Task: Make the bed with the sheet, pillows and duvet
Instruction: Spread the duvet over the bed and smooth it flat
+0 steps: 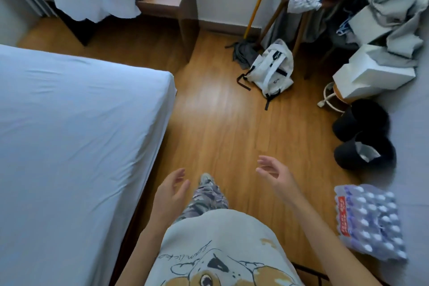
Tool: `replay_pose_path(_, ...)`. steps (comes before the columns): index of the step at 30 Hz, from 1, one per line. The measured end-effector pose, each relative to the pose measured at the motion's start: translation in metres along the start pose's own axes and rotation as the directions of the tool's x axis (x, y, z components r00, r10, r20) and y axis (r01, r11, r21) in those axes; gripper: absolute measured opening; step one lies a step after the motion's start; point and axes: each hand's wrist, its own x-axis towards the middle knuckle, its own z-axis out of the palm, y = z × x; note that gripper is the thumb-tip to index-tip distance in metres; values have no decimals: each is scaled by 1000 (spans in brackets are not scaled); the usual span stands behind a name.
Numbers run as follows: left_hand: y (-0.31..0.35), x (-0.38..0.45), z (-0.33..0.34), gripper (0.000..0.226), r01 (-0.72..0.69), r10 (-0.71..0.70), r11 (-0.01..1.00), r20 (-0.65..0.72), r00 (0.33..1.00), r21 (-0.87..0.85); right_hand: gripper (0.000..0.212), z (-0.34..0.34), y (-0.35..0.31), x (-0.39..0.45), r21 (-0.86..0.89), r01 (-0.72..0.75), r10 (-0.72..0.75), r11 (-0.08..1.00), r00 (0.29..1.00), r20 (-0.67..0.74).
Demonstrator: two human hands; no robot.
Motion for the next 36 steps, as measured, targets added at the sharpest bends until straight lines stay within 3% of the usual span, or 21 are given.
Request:
replay_pose_path(7, 28, 185, -2, 32, 84, -86, 995, -36, 996, -60, 66, 8, -65, 180, -60, 9, -5, 998, 997, 71)
replay_pose_path(11, 69, 313, -39, 37, 49, -49, 999, -25, 998, 0, 44, 4, -127, 278, -121, 39, -32, 992, 998, 60)
replay_pose_path(16, 140, 464, -89, 35, -109, 114, 987, -31, 993, 116, 41, -12, -196, 395, -139, 65, -59, 988, 997, 44)
replay_pose_path(19, 168, 527, -104, 37, -127, 132, 986, -38, 990, 109, 38, -13, -222, 460, -125, 43, -38, 991, 999, 35)
replay_pose_path(29, 165, 735, -125, 32, 243, -234, 970, -189, 954, 26, 33, 7, -312, 757, -175, 72, -32, 982, 974, 223)
replay_pose_path(36, 212, 865, -188, 34, 304, -307, 951, -309, 900, -58, 39, 20, -450, 943, -277, 238, -115, 931, 910, 398)
